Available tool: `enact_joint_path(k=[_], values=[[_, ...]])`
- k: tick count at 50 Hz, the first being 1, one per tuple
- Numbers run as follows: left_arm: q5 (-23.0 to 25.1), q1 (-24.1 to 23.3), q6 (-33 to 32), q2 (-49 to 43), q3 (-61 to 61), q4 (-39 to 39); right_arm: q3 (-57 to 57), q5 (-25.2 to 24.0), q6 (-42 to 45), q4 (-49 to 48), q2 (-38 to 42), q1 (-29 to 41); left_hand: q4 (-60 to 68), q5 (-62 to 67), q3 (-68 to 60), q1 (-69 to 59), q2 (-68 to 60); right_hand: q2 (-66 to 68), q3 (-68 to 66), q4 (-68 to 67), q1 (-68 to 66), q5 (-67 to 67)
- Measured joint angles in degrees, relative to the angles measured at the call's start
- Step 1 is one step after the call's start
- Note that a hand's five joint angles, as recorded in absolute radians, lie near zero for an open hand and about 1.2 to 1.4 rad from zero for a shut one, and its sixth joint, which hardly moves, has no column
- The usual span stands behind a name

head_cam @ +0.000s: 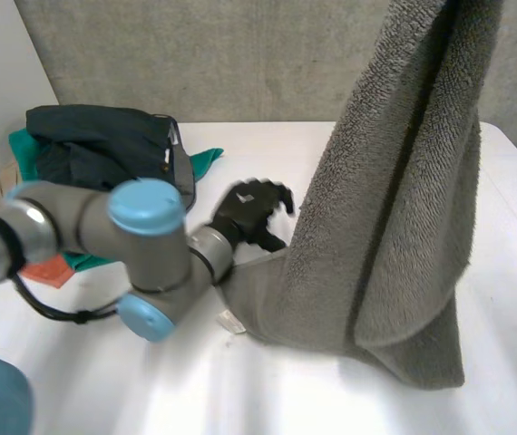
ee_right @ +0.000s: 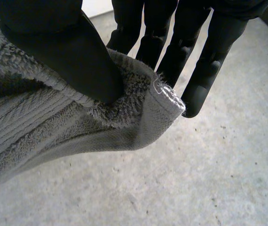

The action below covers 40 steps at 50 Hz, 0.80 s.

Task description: Fold the laundry.

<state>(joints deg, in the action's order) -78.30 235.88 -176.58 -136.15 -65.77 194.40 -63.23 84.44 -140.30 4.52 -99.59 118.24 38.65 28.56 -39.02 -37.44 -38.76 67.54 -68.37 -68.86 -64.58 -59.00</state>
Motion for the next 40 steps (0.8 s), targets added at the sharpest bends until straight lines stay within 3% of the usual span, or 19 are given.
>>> enact_joint_path(k=[8, 17, 26, 37, 38, 40], values=[[-1.2, 8.9, -0.2, 10.6, -4.1, -3.1, -0.6, -0.2, -0.1, -0.2, 0.9, -1.1, -5.2, -5.4, 5.1, 3.6, 5.0, 0.0, 0.0, 0.0, 0.0, 0.0], [1.7, 13.0, -0.8, 18.9, -9.3, -18.1, -0.9, -0.4, -0.2, -0.3, 0.5, -0.8, -12.6, -12.5, 12.3, 10.5, 12.0, 0.0, 0.0, 0.0, 0.0, 0.0], [6.3, 12.2, -2.9, 19.9, -17.8, -27.3, -0.9, -0.1, -0.2, -0.3, 0.1, -0.6, -12.8, -12.7, 12.3, 10.5, 12.1, 0.0, 0.0, 0.0, 0.0, 0.0], [6.1, 8.4, -3.5, 17.3, -20.2, -23.0, -1.9, 0.0, -0.2, -0.1, 0.2, -0.7, -12.4, -12.2, 12.5, 10.2, 12.2, 0.0, 0.0, 0.0, 0.0, 0.0], [6.1, 8.2, -3.4, 16.7, -19.8, -22.3, -2.0, 0.1, -0.2, -0.1, 0.2, -0.7, -11.5, -11.2, 11.7, 9.4, 10.9, 0.0, 0.0, 0.0, 0.0, 0.0], [5.8, 7.0, -3.4, 14.2, -17.9, -20.2, -2.3, 0.2, -0.3, -0.1, 0.2, -0.6, 4.6, 4.6, -4.2, -8.6, -5.7, 0.0, 0.0, 0.0, 0.0, 0.0]])
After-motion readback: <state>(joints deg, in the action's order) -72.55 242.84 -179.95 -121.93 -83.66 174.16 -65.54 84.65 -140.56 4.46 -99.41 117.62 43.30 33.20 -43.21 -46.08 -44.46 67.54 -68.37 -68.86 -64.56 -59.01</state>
